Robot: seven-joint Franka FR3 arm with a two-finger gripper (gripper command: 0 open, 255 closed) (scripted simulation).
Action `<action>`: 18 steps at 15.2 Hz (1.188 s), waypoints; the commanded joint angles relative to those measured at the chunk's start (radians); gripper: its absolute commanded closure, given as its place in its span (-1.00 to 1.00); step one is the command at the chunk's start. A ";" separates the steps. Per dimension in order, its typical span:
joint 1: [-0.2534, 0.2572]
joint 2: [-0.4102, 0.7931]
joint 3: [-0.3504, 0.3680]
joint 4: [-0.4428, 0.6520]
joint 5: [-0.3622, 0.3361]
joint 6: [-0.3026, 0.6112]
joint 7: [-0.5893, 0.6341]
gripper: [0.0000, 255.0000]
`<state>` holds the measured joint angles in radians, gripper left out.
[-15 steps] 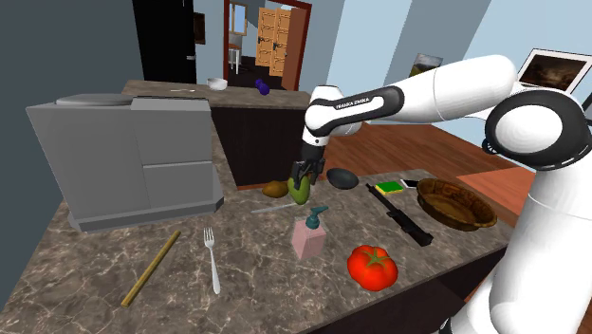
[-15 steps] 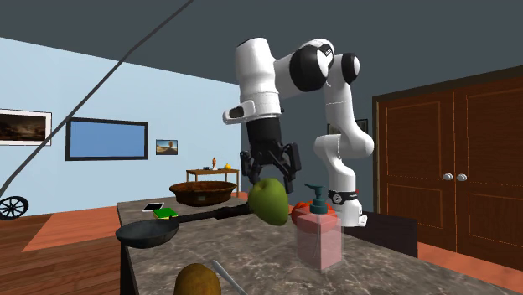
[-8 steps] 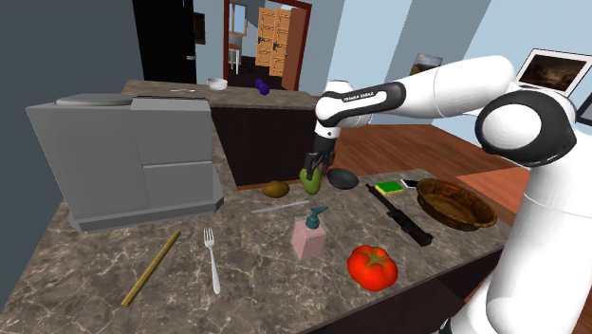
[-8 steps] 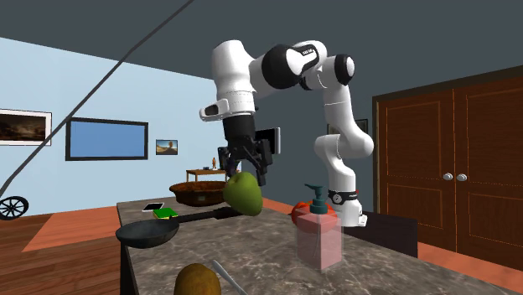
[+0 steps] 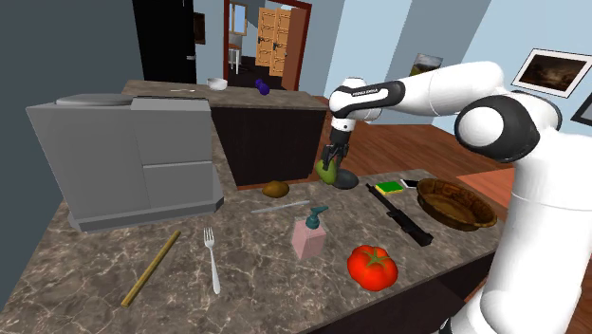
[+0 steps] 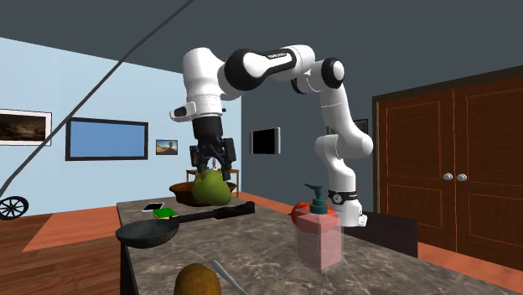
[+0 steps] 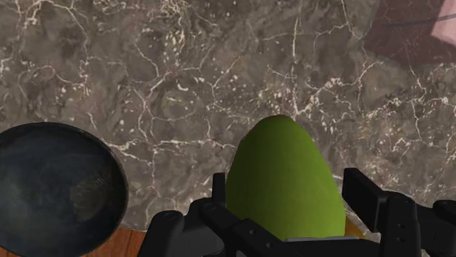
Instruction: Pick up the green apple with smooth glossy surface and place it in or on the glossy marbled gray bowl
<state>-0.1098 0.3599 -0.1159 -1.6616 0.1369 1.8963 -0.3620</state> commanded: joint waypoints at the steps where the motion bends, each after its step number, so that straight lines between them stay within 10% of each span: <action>1: -0.030 0.039 -0.013 0.061 0.003 -0.026 -0.040 1.00; 11: -0.192 0.289 -0.052 0.473 0.026 -0.205 -0.202 1.00; 16: -0.310 0.567 -0.050 0.961 0.045 -0.417 -0.255 1.00; 18: -0.305 0.550 -0.050 0.904 0.043 -0.377 -0.259 1.00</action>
<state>-0.4106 0.8969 -0.1670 -0.7701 0.1791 1.5181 -0.6173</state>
